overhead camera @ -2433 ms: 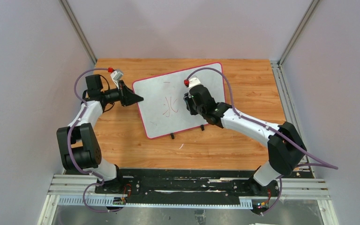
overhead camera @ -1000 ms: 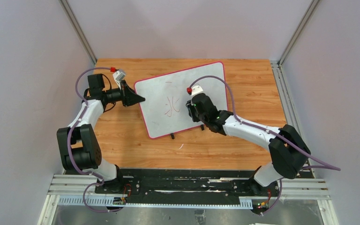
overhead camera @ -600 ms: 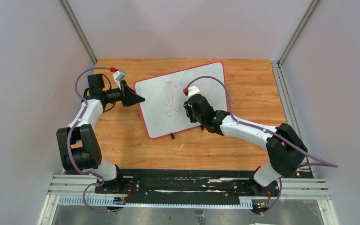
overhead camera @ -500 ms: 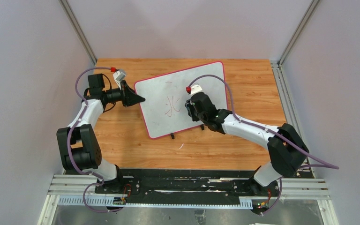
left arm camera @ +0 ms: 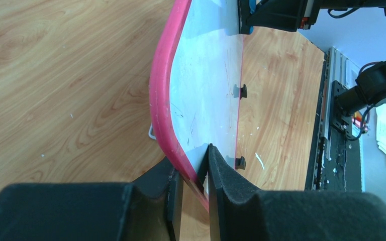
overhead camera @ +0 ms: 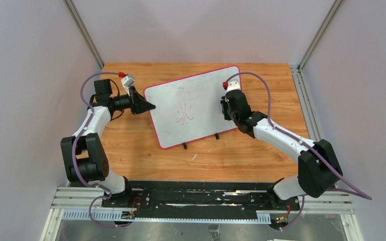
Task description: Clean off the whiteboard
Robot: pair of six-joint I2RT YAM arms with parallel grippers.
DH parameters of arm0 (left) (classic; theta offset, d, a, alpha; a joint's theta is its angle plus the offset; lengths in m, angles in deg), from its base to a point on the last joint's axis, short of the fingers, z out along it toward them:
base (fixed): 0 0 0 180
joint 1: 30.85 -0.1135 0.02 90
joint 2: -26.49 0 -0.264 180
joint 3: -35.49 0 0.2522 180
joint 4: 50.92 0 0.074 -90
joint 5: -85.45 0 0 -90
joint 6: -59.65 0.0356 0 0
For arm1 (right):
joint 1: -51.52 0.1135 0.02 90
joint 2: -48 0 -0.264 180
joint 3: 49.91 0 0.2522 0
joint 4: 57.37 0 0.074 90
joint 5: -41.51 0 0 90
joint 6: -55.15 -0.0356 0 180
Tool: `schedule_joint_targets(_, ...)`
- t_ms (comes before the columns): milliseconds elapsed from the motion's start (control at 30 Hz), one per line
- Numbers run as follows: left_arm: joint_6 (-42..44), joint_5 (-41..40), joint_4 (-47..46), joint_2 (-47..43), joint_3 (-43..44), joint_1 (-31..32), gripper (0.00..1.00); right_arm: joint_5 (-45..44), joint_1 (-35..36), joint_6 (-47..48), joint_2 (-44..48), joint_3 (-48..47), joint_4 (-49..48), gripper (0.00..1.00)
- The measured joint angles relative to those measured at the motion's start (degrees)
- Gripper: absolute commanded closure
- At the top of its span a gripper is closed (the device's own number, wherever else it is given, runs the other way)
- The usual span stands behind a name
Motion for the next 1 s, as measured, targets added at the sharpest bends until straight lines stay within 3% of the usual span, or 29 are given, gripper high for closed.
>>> schedule_joint_targets(200, 0.09, 0.02, 0.04, 0.00, 0.00, 0.00, 1.00, 0.66, 0.63, -0.07, -0.20, -0.17, -0.02, 0.99)
schedule_joint_targets(400, 0.07, 0.02, 0.04, 0.00, 0.00, 0.00, 1.00, 0.55, 6.75, -0.66, -3.13, -3.08, -0.09, 0.99)
schedule_joint_targets(800, -0.07, -0.55, 0.55, 0.00, 0.00, -0.55, 1.00, -0.13, 19.80, -1.73, -16.00, -18.40, 2.58, 0.99)
schedule_joint_targets(1000, -0.20, -0.66, 0.72, 0.00, 0.00, -0.61, 1.00, 0.02, 22.18, -1.46, -18.88, -21.97, 2.58, 0.99)
